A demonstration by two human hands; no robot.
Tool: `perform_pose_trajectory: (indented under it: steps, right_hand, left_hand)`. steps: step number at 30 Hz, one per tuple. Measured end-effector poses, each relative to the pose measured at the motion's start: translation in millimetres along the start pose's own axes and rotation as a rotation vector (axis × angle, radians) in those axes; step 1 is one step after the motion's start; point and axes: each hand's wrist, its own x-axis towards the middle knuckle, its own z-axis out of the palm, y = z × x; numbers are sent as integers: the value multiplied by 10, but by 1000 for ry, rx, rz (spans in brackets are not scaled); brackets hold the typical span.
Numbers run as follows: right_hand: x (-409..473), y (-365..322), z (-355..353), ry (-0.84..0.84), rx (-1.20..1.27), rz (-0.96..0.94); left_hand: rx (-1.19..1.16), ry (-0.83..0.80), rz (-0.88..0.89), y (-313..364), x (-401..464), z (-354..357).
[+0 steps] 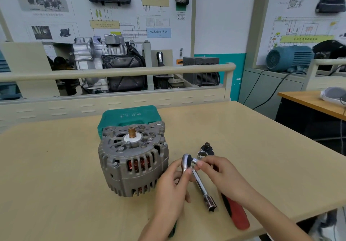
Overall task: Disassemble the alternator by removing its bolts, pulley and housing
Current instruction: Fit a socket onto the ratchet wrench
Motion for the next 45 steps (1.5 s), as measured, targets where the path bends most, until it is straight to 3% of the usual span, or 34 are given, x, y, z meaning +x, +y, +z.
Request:
perform_pose_trajectory:
  steps: [6,11,24,29,32,35,39,42,45]
  right_hand:
    - [-46,-48,-5,91,-138,-152]
    - [-55,-51,-1,62,-183,-210]
    - [-33,-56,10,-25,8,-37]
    - [-46,-23,56,-121,377,229]
    - [-43,-35,60,-159,484,287]
    - [-27,-68,55,-131,409,255]
    - [8,-169,22,-130,325,149]
    - [13,-200,-30,-164,330,162]
    - [7,-172,-81,-153,592,261]
  left_hand:
    - [110,14,51,33,-39,-33]
    - [251,15,141,39,-79,-109]
    - [582,14,288,33,-53,-210]
    - [619,13,327,5,-61,-189]
    - [582,8,319,-23,-59,-181]
    - [494,-6,265,-21,-36,-173]
    - [65,-4,44,67,-50,-90]
    - [-103,8,-65,110,-40,-58]
    - [-48,109,-33,128,-20,-59]
